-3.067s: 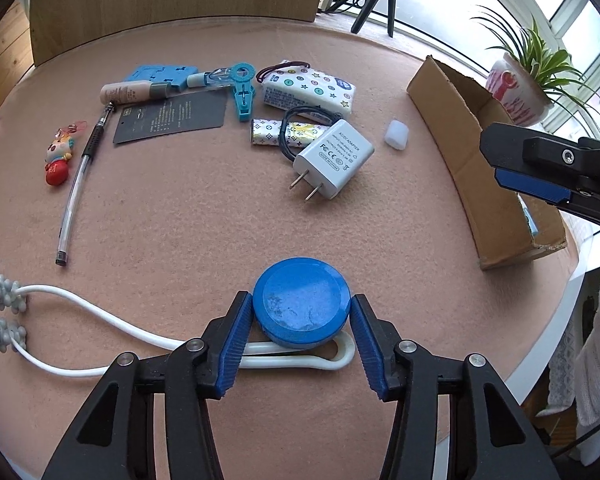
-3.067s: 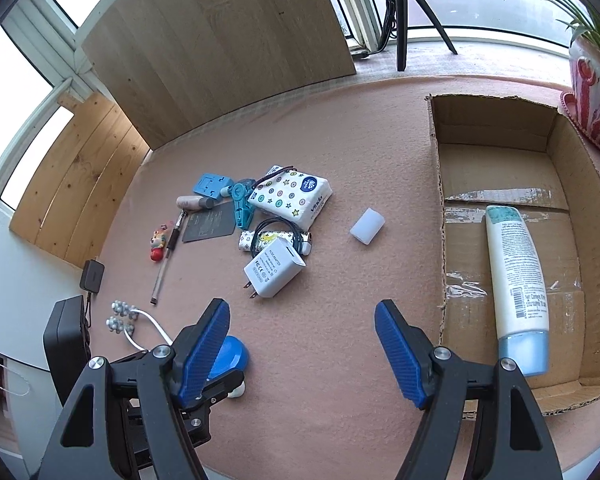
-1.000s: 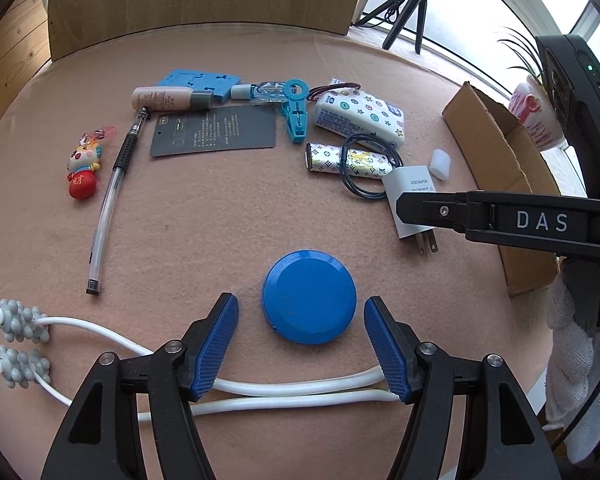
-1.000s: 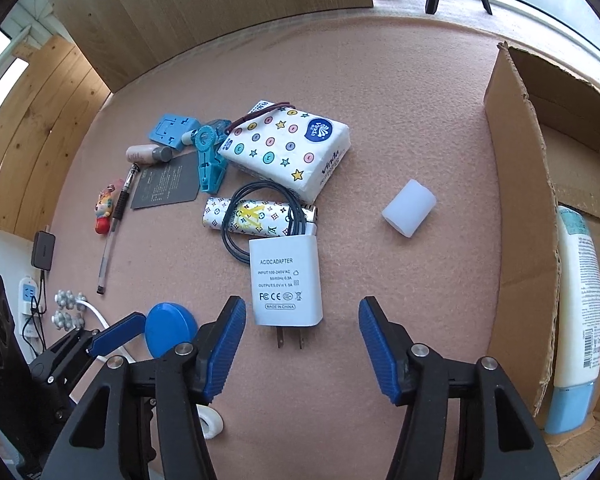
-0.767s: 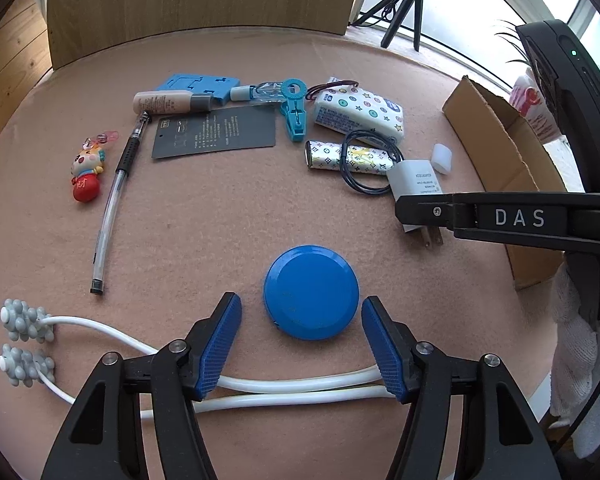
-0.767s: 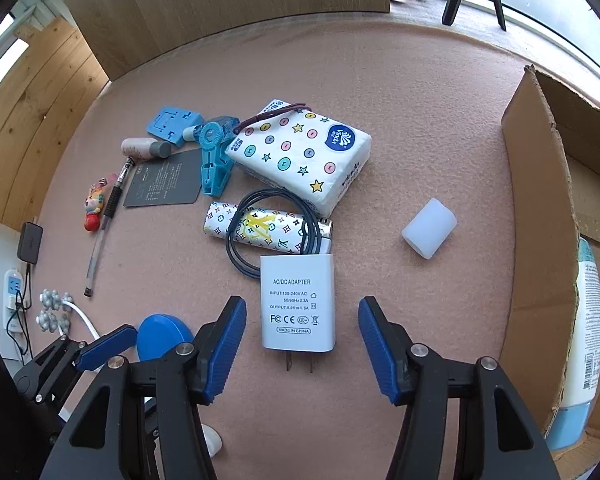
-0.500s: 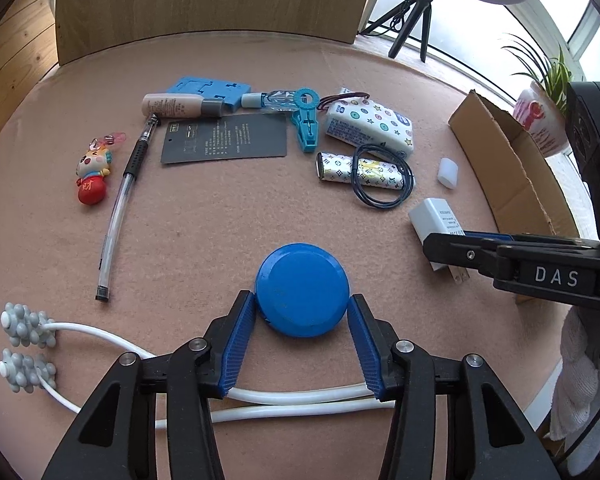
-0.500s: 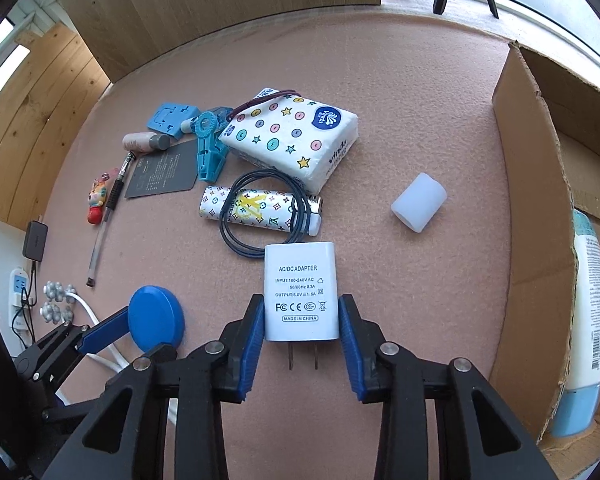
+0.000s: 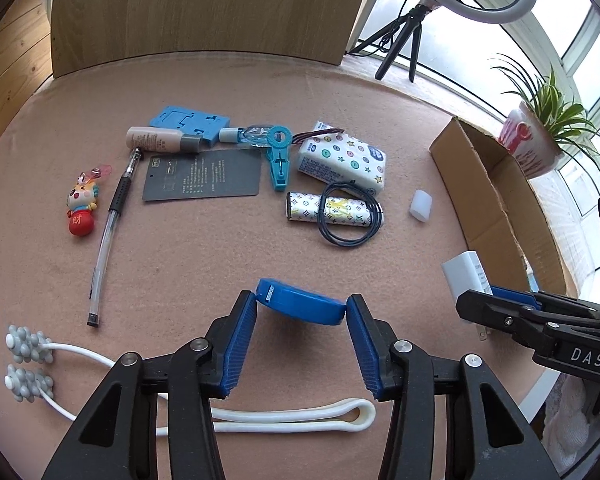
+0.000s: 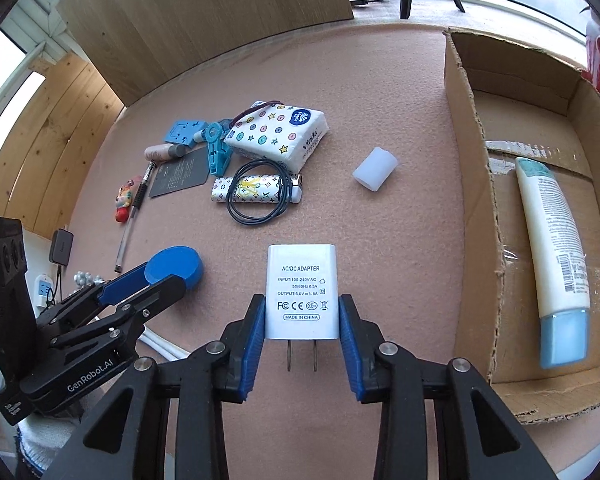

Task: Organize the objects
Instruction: 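Grasp the white AC adapter with the right tool while the left tool holds the blue lid, then carry the blue lid and adapter into the box and release both tools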

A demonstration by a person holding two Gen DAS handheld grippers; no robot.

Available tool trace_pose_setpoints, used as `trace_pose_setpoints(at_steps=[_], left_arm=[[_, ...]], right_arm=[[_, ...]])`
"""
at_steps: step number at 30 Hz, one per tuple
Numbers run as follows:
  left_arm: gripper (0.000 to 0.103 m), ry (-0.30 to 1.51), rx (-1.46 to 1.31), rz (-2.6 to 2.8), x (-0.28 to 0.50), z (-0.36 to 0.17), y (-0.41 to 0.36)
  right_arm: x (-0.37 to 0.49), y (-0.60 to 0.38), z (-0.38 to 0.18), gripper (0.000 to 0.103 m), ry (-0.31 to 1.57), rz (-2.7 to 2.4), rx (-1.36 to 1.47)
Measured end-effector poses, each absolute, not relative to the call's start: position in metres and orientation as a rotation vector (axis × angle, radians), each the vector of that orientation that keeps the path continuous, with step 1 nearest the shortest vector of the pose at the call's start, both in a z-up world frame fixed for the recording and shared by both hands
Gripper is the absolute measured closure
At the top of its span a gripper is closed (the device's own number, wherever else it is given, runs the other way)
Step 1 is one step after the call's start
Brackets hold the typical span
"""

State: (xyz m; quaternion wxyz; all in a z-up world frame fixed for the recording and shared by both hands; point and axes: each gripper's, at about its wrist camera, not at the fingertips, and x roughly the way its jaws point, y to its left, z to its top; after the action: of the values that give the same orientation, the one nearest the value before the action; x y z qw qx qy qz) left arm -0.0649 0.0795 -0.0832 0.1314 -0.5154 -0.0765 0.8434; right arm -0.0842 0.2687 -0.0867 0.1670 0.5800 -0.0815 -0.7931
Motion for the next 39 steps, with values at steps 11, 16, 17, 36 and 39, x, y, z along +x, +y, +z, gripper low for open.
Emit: trace_pose_setpoints(at_steps=[11,16,17,36,39], left_arm=[[0.102,-0.192,-1.479,2.457,-0.079,-0.071,0.100],[0.054,-0.239,-1.494,2.483,-0.085,-0.080,0.095],[0.044,-0.249,-1.478,2.491,-0.086,-0.080,0.096],[0.049,-0.039,-1.496,2.499,-0.110,-0.106,0.150],[0.049,-0.027,-1.486,2.506,-0.109,-0.107,0.150]], right_arm=[[-0.073,0.311,-0.044,0.071,-0.322,-2.342,1.534],[-0.070,0.327,-0.041,0.071,-0.343,-2.364,1.528],[-0.069,0.329,-0.043,0.071,-0.345,-2.361,1.532],[-0.070,0.342,-0.038,0.071,-0.351,-2.402,1.526],[-0.072,0.345,-0.037,0.071,-0.345,-2.417,1.520]])
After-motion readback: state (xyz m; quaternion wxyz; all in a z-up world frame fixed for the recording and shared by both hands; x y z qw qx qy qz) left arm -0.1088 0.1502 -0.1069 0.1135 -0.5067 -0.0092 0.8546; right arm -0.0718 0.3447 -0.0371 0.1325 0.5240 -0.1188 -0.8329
